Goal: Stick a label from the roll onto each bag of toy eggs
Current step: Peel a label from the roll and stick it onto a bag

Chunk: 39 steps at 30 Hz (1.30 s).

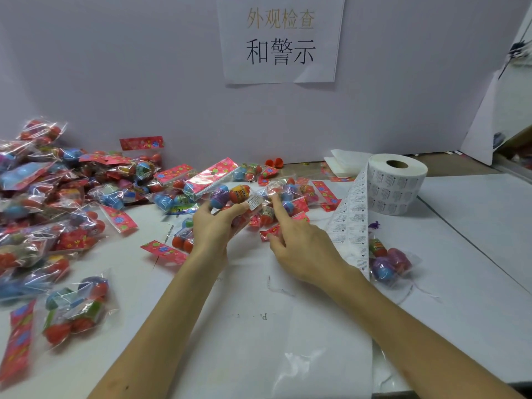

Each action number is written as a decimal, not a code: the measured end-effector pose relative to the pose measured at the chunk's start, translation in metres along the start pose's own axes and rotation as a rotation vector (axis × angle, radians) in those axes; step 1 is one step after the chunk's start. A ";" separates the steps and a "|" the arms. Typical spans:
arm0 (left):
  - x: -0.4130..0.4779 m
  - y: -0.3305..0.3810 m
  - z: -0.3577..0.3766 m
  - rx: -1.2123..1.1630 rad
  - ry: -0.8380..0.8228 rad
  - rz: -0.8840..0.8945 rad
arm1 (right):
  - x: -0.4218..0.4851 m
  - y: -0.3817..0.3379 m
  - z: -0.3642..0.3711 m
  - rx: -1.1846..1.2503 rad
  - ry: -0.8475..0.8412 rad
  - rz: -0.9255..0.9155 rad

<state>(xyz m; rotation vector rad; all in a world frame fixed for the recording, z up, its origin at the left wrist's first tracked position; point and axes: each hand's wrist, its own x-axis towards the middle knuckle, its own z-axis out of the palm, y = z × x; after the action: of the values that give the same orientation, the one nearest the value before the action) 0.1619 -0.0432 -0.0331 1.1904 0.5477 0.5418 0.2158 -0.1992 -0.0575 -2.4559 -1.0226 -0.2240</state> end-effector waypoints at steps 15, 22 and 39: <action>-0.013 0.002 0.007 0.078 -0.244 0.121 | 0.010 0.005 -0.019 0.985 0.123 0.236; -0.015 0.000 0.009 0.145 -0.336 0.124 | 0.012 0.011 -0.023 0.946 0.193 0.192; -0.009 0.000 0.005 0.060 -0.406 -0.008 | 0.012 0.012 -0.028 1.052 0.104 0.170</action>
<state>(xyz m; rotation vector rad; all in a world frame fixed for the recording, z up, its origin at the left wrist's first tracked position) 0.1586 -0.0522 -0.0305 1.3125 0.2225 0.2658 0.2338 -0.2123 -0.0333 -1.5261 -0.6239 0.2052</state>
